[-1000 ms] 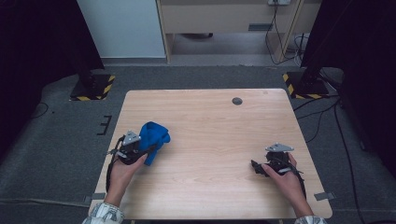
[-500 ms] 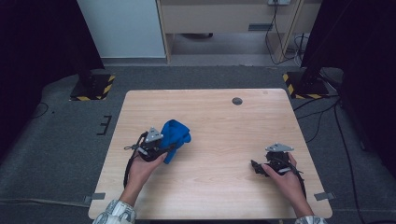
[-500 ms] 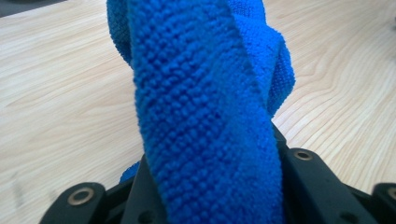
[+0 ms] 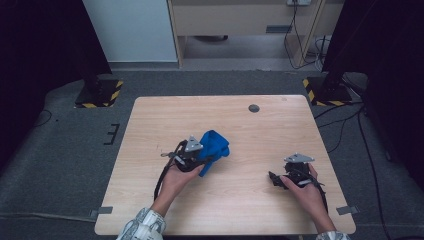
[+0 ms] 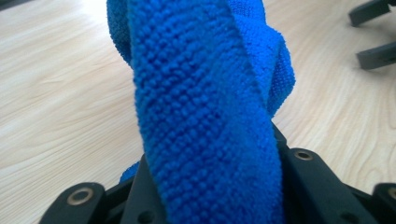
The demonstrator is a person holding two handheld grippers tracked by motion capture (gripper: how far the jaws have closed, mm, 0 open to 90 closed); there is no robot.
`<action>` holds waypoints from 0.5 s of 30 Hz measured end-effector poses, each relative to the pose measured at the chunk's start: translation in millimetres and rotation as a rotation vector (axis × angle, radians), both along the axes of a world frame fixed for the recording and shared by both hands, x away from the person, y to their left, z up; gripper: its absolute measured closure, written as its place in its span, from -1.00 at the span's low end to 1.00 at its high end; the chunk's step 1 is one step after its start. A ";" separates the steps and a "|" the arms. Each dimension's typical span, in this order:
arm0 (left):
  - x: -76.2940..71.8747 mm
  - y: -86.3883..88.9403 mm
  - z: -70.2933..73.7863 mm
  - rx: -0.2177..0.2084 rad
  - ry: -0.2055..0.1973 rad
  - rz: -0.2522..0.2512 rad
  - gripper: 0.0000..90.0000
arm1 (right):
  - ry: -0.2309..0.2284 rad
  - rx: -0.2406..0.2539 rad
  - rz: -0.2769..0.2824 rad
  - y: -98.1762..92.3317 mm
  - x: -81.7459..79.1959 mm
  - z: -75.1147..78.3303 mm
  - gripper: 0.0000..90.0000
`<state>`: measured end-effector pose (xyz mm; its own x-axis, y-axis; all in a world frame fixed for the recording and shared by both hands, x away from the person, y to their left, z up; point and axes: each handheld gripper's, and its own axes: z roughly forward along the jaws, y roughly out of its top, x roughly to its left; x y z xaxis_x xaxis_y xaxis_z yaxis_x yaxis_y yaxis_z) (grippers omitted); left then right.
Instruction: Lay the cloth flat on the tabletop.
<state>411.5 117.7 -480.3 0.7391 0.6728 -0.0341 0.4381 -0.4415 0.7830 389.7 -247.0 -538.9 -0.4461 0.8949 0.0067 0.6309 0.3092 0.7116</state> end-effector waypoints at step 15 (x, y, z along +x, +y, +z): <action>-6.3 -70.3 -30.4 0.072 0.053 -0.129 0.45 | 0.000 0.000 0.000 0.0 0.0 0.0 -0.91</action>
